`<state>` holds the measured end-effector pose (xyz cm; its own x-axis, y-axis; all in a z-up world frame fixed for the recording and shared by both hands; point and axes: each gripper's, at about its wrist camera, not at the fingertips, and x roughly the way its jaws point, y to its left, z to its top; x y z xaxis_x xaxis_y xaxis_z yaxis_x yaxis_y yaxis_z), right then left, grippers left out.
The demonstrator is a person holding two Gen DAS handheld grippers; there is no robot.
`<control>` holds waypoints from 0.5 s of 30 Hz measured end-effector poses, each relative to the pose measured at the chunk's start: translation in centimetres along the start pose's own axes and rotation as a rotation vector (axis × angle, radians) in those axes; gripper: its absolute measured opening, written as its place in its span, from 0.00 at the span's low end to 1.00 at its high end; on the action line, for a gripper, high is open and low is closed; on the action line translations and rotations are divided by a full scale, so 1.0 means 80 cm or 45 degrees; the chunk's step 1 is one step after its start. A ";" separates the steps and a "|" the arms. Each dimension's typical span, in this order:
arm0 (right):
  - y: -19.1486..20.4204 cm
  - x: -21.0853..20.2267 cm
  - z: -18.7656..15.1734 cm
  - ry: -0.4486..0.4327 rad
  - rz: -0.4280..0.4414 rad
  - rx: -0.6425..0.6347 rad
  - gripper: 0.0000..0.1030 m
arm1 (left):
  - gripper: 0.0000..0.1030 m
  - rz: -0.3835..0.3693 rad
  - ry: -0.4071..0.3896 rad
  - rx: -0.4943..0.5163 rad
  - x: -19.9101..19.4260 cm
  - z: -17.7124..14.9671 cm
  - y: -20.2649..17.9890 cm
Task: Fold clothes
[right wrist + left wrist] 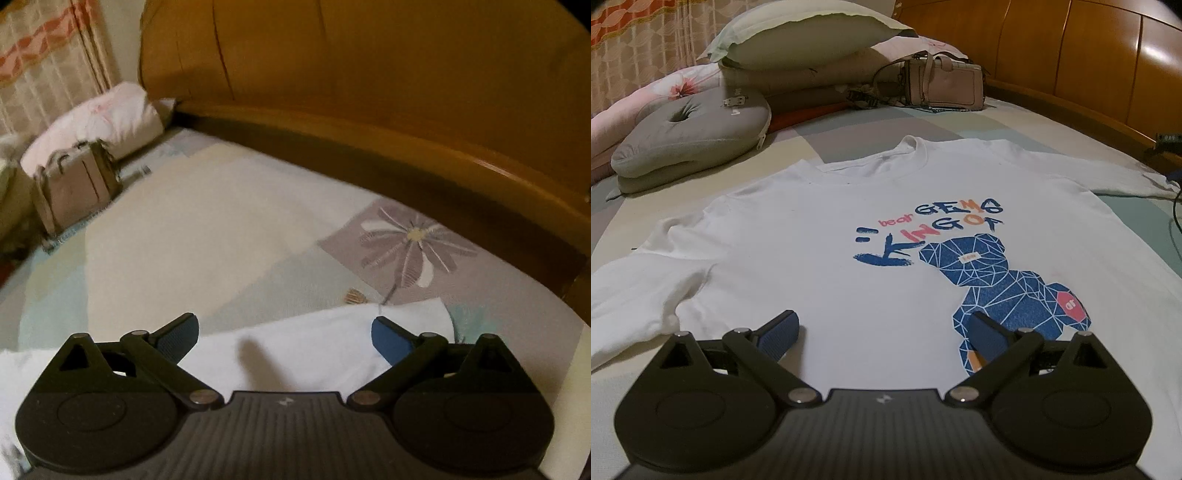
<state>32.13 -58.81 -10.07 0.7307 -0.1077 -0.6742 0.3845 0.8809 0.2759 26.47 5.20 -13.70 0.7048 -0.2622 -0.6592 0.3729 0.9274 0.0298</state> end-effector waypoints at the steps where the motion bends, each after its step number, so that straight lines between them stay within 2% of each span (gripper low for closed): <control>1: 0.008 -0.006 -0.005 0.012 0.028 -0.031 1.00 | 0.95 0.002 0.000 0.003 0.000 0.000 -0.001; 5: 0.026 -0.015 -0.031 0.091 0.064 -0.151 1.00 | 0.95 0.003 0.002 0.007 -0.001 0.000 -0.001; 10: -0.001 -0.025 -0.042 0.104 -0.083 -0.093 1.00 | 0.95 0.006 0.000 0.014 -0.003 0.002 -0.003; 13: 0.019 -0.042 -0.038 0.085 -0.111 -0.066 1.00 | 0.95 -0.003 -0.008 0.017 -0.006 0.004 -0.005; 15: 0.066 -0.058 -0.061 0.115 0.008 -0.176 1.00 | 0.95 -0.007 -0.013 0.020 -0.008 0.005 -0.006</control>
